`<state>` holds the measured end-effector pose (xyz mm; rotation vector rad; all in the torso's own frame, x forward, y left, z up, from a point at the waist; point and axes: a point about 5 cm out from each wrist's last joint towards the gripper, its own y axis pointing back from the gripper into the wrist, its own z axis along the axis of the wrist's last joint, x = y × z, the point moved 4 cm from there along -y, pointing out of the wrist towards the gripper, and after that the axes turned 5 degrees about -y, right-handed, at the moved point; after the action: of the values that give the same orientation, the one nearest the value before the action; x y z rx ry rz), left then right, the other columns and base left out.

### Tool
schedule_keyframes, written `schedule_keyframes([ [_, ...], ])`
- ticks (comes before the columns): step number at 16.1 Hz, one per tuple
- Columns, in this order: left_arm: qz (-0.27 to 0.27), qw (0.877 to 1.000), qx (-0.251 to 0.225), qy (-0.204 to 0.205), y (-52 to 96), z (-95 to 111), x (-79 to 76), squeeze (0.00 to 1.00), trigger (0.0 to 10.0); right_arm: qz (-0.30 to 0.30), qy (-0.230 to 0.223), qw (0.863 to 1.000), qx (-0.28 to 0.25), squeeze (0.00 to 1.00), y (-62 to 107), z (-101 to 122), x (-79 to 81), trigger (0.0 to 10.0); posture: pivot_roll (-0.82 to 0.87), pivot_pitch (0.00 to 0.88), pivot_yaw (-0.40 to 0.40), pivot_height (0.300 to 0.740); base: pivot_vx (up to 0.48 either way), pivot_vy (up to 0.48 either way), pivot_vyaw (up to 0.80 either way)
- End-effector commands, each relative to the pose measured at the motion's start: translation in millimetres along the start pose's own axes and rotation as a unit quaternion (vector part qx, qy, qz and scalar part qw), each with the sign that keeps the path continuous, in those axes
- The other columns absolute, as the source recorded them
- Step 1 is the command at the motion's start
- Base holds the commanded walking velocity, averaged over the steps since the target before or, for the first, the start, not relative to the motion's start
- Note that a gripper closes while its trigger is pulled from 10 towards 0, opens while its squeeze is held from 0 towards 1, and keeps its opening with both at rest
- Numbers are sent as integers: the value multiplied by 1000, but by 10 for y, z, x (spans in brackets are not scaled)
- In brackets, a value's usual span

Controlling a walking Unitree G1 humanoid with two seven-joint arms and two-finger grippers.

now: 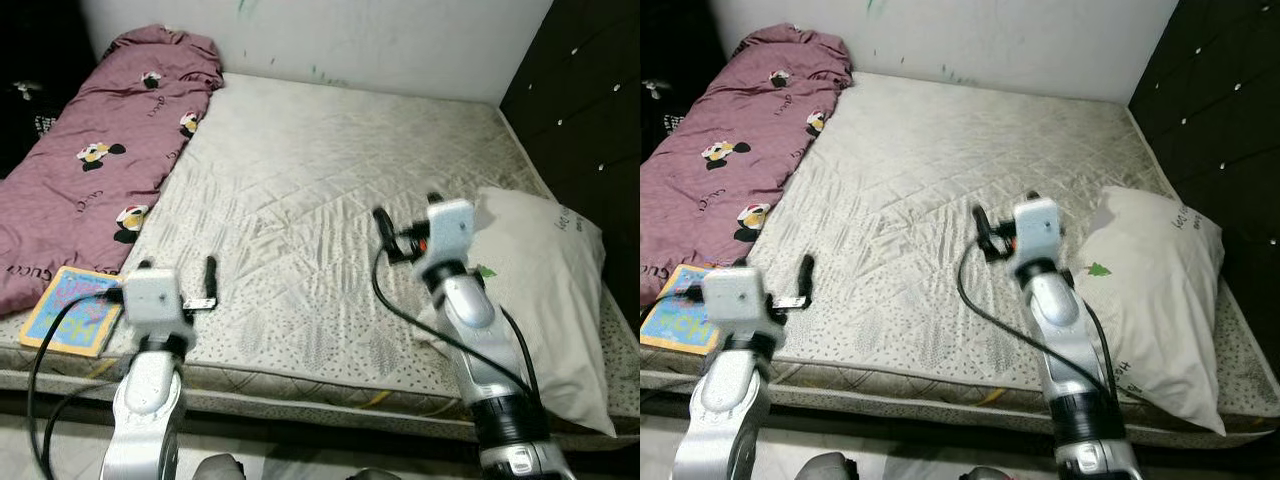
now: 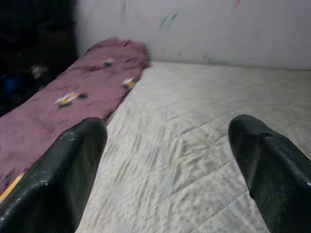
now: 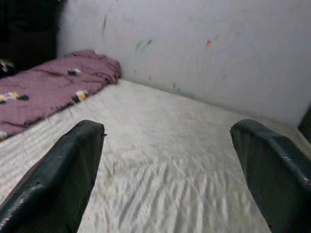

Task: Clean up the room

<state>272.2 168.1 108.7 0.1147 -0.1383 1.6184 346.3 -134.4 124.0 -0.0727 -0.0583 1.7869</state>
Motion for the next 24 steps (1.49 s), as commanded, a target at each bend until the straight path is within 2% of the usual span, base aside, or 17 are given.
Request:
schedule_keyframes([
  [1, -20, 1000, 2, 1, -10, 6, -80, 0, 10000, -20, 4, 1000, -10, 0, 27, 58, -131, 10000, -12, 0, -40, 740, 0, -277, 0],
  [3, -30, 1000, 0, 1, -18, 19, -79, 0, 10000, -38, 4, 999, -7, 0, 98, 18, -187, 10000, -22, 0, -24, 740, 0, -313, 0],
  [5, -29, 1000, 0, 0, -27, 12, -55, 0, 10000, -32, 3, 999, -6, 0, 125, 18, -136, 10000, -25, 0, -28, 740, 0, -337, 0],
  [10, -31, 1000, 3, 3, 16, 16, -76, 0, 10000, -34, 9, 999, -3, 0, 129, 14, -179, 10000, -21, 0, -24, 740, 0, -480, 0],
  [20, -44, 999, 2, -3, -9, 28, -86, 0, 10000, -36, 11, 999, 1, 0, 185, -2, -162, 10000, -27, 0, -15, 740, 0, -480, 0],
  [23, -41, 999, 4, 9, -5, 21, -90, 0, 10000, -35, 11, 999, 1, 0, 184, 1, -159, 10000, -27, 0, -15, 740, 0, -115, 0],
  [24, -39, 999, -12, 0, -7, 58, -83, 0, 10000, -35, 11, 999, 1, 0, 184, 3, -157, 10000, -27, 0, -15, 740, 0, 0, 0],
])
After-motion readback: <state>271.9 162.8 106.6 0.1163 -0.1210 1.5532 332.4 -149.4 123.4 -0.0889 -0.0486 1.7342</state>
